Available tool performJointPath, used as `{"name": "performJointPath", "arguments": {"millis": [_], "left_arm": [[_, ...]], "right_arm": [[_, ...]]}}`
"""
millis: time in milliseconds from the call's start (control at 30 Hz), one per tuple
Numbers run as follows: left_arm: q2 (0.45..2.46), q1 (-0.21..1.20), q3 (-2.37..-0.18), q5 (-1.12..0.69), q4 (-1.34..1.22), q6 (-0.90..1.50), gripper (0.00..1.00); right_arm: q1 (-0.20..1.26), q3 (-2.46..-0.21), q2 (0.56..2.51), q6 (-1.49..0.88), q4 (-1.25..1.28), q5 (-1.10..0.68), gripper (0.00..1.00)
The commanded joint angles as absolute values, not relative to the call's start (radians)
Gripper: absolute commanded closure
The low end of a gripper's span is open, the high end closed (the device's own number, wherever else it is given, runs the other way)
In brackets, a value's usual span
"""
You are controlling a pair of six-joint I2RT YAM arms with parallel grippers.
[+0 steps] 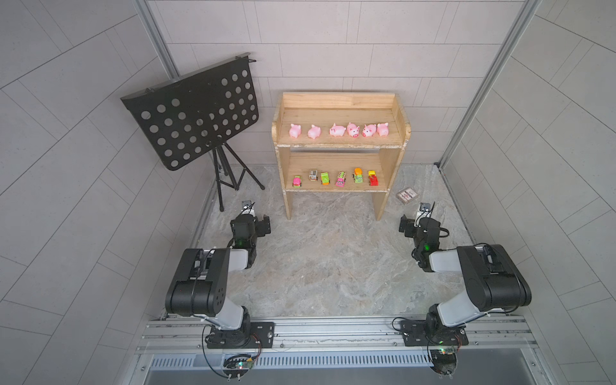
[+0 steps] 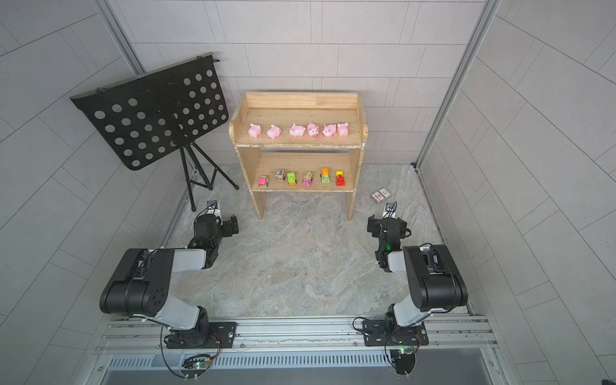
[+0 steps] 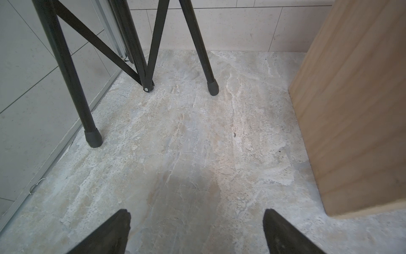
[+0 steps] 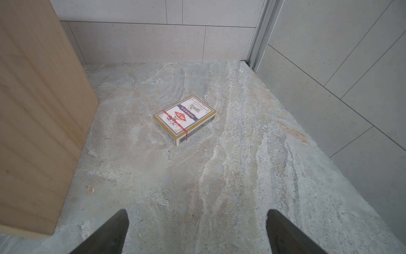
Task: Organize plastic toys on shelves
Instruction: Reset both arms
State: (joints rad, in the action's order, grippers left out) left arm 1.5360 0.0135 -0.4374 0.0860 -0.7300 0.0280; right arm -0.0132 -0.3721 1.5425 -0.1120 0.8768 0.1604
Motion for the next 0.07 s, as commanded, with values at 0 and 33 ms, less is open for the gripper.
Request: {"name": "performJointPath", "arguments": {"millis": [0,33], "left_arm": [[1.531,0.009,-0.453,0.08,-0.72,0.021,0.0],[1.531,0.009,-0.453,0.08,-0.721,0.019,0.0]], "right_arm": [[-0.008,-0.374,1.528,-0.109,0.869,0.17,0.0],[-0.009,-0.374,1.528,-0.108,0.868,0.17,0.0]]}}
